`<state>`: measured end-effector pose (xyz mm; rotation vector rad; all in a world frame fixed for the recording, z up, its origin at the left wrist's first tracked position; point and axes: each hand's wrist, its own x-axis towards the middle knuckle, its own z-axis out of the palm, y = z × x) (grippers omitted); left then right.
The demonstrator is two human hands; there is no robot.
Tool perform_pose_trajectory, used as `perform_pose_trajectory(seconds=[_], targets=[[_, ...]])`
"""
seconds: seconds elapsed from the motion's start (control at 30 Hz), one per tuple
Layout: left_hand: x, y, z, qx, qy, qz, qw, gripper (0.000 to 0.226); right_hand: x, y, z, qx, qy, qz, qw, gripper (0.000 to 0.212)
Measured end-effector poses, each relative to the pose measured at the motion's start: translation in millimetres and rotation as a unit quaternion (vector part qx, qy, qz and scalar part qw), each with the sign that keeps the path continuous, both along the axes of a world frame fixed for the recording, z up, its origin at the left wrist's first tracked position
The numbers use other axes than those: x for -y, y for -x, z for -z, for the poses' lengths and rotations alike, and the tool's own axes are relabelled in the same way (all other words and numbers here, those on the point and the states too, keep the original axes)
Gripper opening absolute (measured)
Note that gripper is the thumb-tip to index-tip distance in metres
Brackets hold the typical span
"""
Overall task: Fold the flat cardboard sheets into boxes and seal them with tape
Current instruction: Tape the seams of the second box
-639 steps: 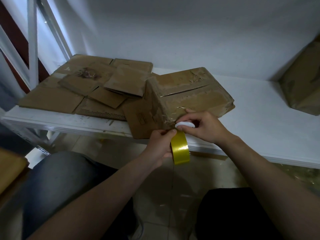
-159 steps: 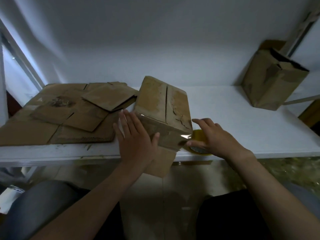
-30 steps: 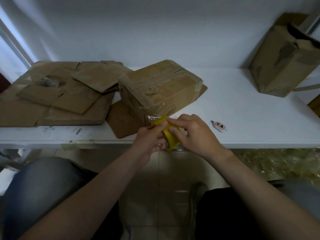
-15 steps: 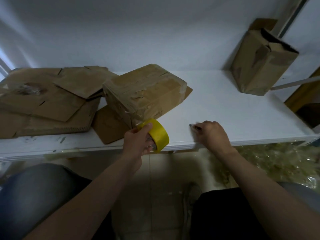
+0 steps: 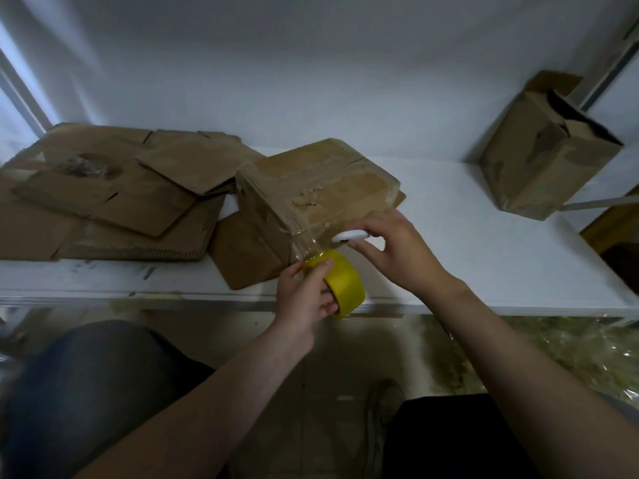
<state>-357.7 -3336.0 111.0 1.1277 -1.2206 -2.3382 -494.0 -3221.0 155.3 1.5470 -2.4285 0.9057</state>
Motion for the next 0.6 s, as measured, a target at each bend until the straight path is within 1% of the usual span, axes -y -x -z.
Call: perform_pose_trajectory(seconds=[0.13, 0.3, 0.43, 0.6], targets=[[0, -2, -3, -0.012, -0.024, -0.003, 1.000, 0.052, 27, -2, -10, -0.091, -0.078, -0.055, 0.991, 0.020], [0, -4, -6, -0.022, -0.042, 0.001, 0.999, 0.052, 45, -5, -14, -0.148, -0.109, -0.094, 0.978, 0.015], [2, -4, -7, -0.022, -0.044, 0.003, 0.999, 0.055, 54, -12, -19, -0.191, -0.134, -0.099, 0.967, 0.016], [7, -4, -10, -0.016, -0.049, 0.011, 0.999, 0.053, 71, -14, -18, -0.219, -0.203, -0.078, 0.951, 0.018]])
